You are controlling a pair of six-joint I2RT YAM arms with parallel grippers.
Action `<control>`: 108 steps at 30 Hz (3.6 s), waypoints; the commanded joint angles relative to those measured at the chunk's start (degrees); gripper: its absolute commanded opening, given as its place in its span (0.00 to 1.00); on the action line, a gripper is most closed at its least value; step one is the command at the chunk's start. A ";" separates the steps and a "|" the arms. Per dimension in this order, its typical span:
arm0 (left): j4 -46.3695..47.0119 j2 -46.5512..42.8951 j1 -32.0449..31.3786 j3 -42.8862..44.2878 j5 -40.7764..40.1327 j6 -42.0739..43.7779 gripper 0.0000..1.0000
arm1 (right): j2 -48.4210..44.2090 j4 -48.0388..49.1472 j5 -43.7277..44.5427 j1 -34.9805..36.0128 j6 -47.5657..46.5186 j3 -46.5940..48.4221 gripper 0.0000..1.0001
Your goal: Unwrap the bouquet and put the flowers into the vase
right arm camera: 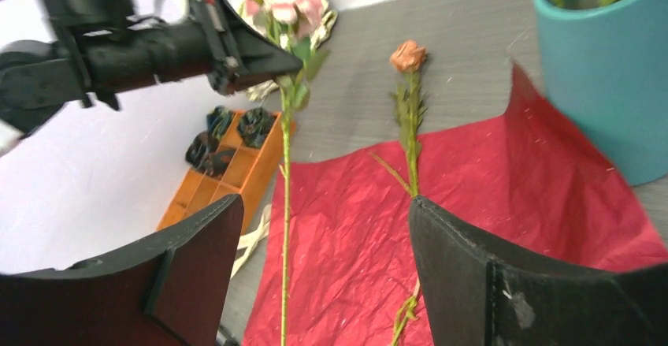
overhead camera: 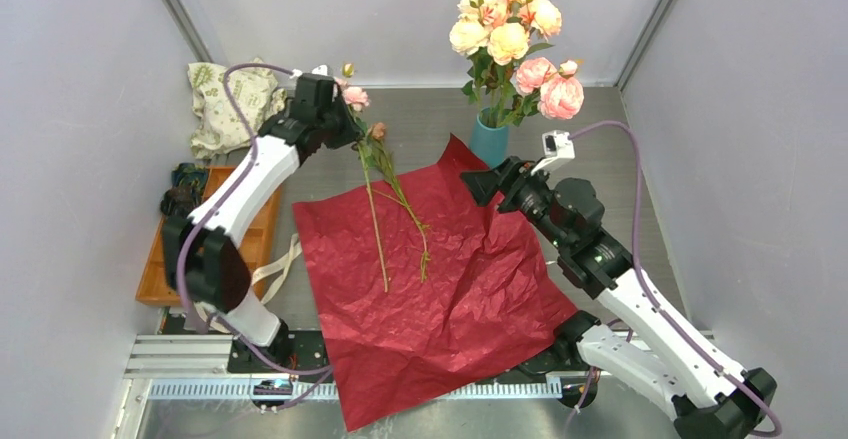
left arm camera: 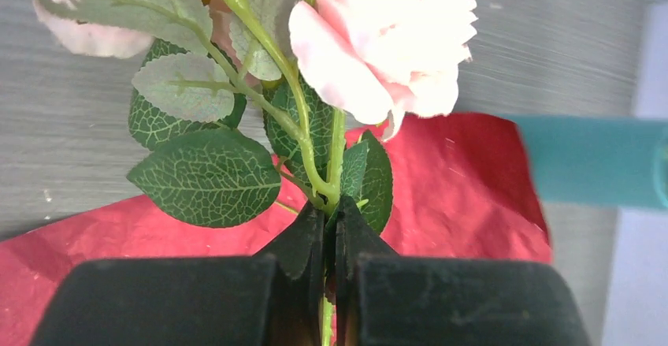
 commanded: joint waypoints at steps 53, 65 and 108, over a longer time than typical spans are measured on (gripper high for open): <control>42.89 -40.74 -17.33 -34.89 51.45 2.92 0.00 | 15.06 20.20 -9.59 13.41 4.52 11.24 0.81; 42.13 -39.65 -20.94 -34.82 48.63 4.41 0.00 | 16.32 17.35 -9.80 13.49 1.87 14.39 0.31; 8.76 -50.72 -20.88 -28.90 -1.44 11.56 0.63 | 22.38 16.84 21.53 13.48 -60.17 52.87 0.01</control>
